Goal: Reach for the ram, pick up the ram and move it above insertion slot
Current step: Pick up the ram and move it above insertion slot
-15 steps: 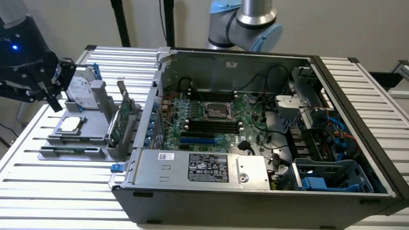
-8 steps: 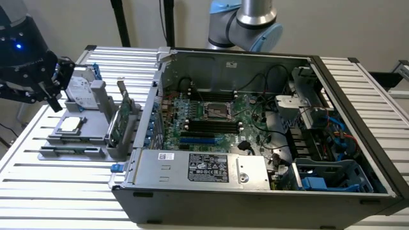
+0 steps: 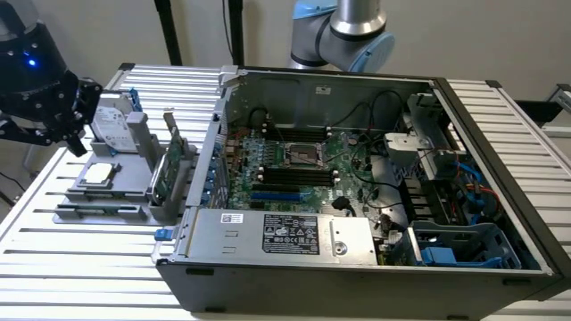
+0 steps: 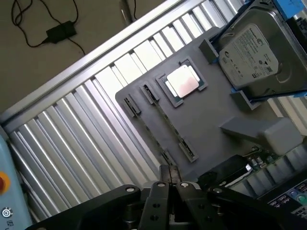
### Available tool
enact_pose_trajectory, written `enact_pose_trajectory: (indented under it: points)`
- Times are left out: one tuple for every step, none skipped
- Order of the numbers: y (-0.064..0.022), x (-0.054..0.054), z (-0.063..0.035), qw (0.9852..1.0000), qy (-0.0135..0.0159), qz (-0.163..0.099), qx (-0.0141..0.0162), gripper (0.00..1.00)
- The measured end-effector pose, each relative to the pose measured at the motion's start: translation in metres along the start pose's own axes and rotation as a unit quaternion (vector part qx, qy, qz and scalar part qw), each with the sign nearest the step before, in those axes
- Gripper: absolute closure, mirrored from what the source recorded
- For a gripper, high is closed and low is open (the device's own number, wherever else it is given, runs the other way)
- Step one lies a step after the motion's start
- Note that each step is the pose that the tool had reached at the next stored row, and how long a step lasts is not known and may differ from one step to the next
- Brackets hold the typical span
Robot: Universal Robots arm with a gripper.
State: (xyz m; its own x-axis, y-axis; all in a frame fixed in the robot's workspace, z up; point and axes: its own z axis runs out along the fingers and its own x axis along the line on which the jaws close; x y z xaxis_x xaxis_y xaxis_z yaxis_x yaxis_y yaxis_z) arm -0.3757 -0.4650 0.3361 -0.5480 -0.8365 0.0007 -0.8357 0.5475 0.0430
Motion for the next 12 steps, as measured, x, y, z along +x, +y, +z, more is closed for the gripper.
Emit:
enact_pose_trajectory:
  points:
    - [0.0000, 0.0000, 0.0000, 1.0000, 0.0004, -0.009, 0.0000, 0.89]
    - [0.0000, 0.0000, 0.0000, 0.9998, 0.0007, -0.018, 0.0000, 0.89]
    - [0.0000, 0.0000, 0.0000, 0.9996, 0.0012, -0.027, 0.0000, 0.89]
    - [0.0000, 0.0000, 0.0000, 0.9994, 0.0015, -0.036, 0.0000, 0.89]
    - [0.0000, 0.0000, 0.0000, 0.9990, 0.0019, -0.046, 0.0000, 0.89]
    - [0.0000, 0.0000, 0.0000, 0.9985, 0.0024, -0.055, 0.0000, 0.89]
    - [0.0000, 0.0000, 0.0000, 0.9980, 0.0027, -0.064, 0.0001, 0.89]
    - [0.0000, 0.0000, 0.0000, 0.9974, 0.0031, -0.073, 0.0001, 0.89]
    - [0.0000, 0.0000, 0.0000, 0.9967, 0.0035, -0.082, 0.0001, 0.89]
    - [0.0000, 0.0000, 0.0000, 0.9959, 0.0039, -0.091, 0.0001, 0.89]
    - [0.0000, 0.0000, 0.0000, 0.9950, 0.0043, -0.099, 0.0001, 0.89]
    - [0.0000, 0.0000, 0.0000, 0.9941, 0.0047, -0.109, 0.0001, 0.89]
